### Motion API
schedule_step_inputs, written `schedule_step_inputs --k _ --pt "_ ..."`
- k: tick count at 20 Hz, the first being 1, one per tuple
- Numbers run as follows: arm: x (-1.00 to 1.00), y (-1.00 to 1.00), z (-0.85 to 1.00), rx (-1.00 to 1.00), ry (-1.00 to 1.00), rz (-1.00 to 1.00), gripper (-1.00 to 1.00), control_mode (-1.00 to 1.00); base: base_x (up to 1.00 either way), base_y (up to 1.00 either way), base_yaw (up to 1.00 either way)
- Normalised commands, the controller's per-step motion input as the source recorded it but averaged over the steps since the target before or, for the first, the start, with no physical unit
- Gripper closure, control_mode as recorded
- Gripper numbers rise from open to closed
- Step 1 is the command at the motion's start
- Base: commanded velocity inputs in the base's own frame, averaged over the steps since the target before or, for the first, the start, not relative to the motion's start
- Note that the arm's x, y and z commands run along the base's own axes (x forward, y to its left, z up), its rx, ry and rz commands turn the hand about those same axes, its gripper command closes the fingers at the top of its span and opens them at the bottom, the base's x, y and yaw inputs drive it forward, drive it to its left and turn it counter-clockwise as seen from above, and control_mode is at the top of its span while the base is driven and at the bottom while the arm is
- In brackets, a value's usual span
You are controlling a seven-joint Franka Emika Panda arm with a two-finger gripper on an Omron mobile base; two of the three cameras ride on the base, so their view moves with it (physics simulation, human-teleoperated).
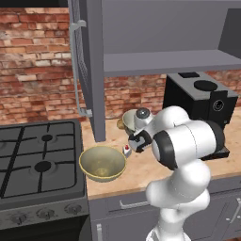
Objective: Pick both bowls and place them on the counter. Then place the cake in one bowl and place the broccoli in the other bowl.
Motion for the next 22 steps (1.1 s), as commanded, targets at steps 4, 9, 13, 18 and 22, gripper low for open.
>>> schedule_step_inputs --k 4,9,13,18,22 --pt "-0.15 0.0 0.18 0.01 -0.01 0.0 -1.0 -1.0 0.0 0.0 0.0" --pt "-0.28 0.01 0.32 0.0 -0.04 0.0 -1.0 -1.0 0.0 0.0 0.0" --pt "-0.36 0.15 0.43 0.0 -0.03 -0.07 -1.0 -1.0 0.0 0.0 0.0" --pt "-0.42 0.2 0.4 0.0 -0.03 -0.13 -1.0 -1.0 0.0 0.0 0.0" --pt "-0.43 0.18 0.34 0.01 -0.04 -0.23 -1.0 -1.0 0.0 0.0 0.0"
